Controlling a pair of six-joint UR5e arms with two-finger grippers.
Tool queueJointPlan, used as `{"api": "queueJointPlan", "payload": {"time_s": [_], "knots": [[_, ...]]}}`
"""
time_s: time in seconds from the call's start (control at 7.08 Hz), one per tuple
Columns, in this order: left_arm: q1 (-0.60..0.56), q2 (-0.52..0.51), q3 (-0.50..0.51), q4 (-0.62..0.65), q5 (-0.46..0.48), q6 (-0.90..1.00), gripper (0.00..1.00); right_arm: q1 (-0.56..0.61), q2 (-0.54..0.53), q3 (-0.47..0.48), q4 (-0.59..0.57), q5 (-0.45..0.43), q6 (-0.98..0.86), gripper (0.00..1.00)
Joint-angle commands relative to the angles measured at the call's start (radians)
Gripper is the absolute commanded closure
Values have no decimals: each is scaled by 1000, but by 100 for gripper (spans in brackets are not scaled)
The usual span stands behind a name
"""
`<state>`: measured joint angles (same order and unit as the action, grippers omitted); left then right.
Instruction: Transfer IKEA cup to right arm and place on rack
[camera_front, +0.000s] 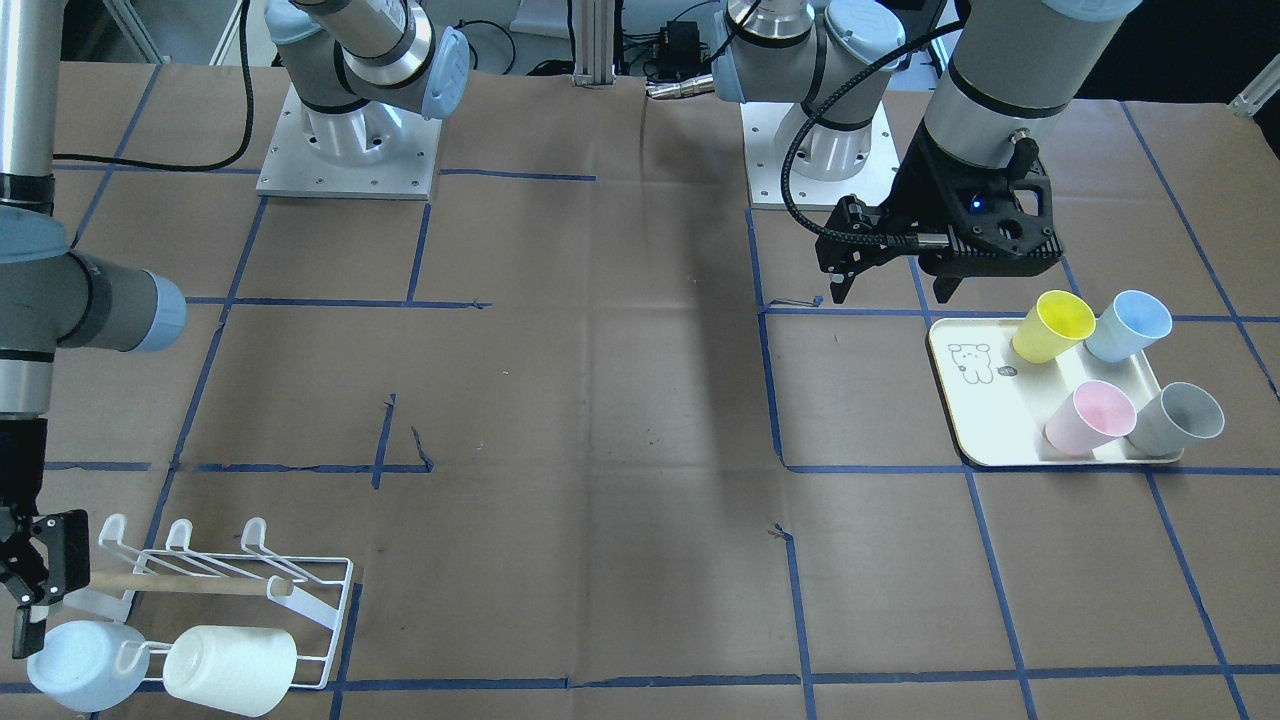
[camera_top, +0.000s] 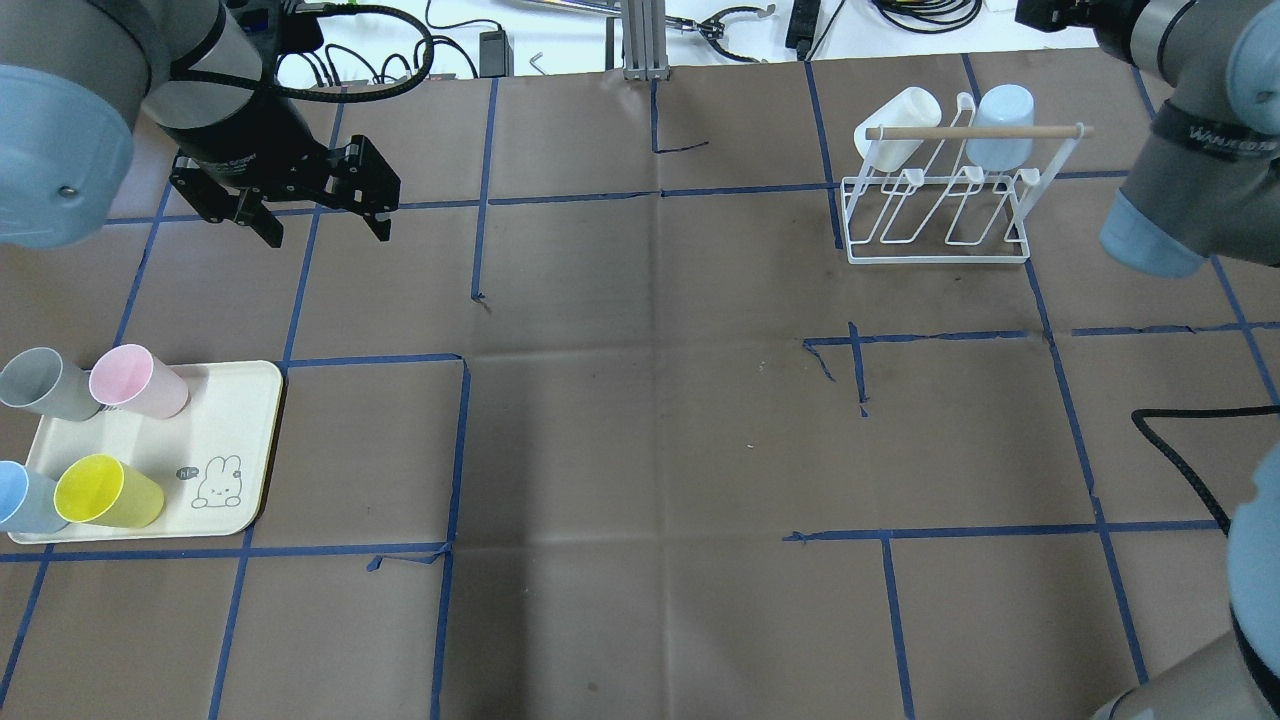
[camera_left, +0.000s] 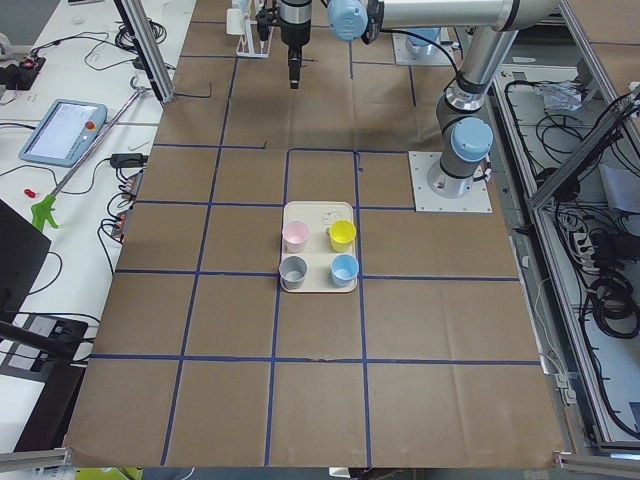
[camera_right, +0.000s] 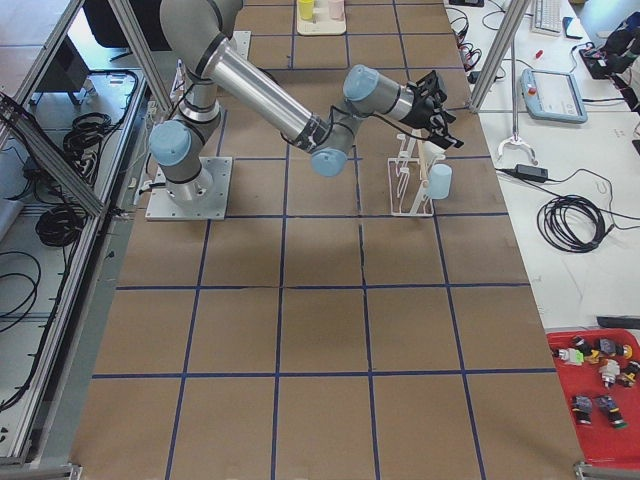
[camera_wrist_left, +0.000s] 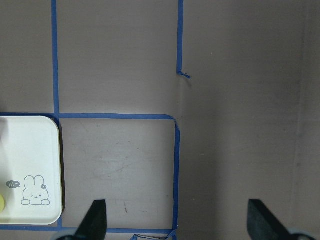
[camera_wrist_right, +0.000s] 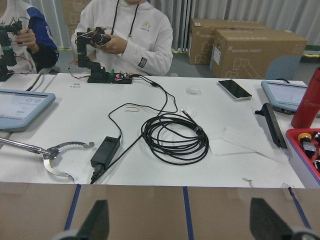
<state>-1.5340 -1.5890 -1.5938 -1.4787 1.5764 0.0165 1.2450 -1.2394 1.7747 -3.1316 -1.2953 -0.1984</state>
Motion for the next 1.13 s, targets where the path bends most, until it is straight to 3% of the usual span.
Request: {"api": "queueJointPlan", "payload": {"time_s": [0.0,0.42,0.71,0.99], "knots": [[0,0,0,0,-1,-1,1,60,-64,-70,352,-62,-7,0],[0,0,0,0,-1,-1,1,189,-155,-150,809,-108,26,0],[-3,0,2,-3,-1,-1,1,337,-221,-152,1037,-267,196,0],[-3,3,2,-20,4,-6,0,389,-329,-146,1316,-286,321,0]]}}
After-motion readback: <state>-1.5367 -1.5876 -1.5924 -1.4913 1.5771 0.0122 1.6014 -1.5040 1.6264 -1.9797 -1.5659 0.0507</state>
